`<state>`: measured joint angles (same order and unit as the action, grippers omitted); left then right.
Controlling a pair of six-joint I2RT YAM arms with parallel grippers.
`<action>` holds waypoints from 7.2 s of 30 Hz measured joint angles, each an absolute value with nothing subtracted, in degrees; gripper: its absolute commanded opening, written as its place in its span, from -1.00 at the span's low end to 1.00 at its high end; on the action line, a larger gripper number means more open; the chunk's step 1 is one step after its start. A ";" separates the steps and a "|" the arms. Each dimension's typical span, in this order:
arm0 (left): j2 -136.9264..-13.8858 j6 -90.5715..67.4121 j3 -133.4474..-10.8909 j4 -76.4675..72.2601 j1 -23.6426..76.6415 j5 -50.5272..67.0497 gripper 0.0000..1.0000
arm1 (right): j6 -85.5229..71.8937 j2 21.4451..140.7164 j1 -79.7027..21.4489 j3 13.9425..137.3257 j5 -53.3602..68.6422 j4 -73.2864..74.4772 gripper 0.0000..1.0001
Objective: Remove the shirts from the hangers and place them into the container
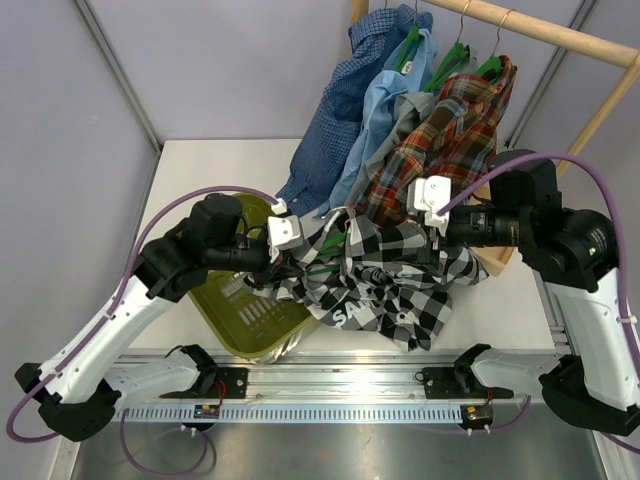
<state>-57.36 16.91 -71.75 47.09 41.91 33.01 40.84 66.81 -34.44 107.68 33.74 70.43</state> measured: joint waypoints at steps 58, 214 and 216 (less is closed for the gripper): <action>-66.17 -27.77 -66.89 15.99 49.43 -10.81 -0.78 | -2.87 66.32 -19.64 91.83 36.16 52.66 -1.00; -45.95 13.06 -71.18 23.35 18.87 33.61 0.98 | 42.81 68.42 -19.11 98.98 40.97 63.33 -1.00; -47.27 15.11 -72.03 24.36 20.10 35.94 0.97 | 49.01 70.32 -19.11 100.64 42.81 68.20 -1.00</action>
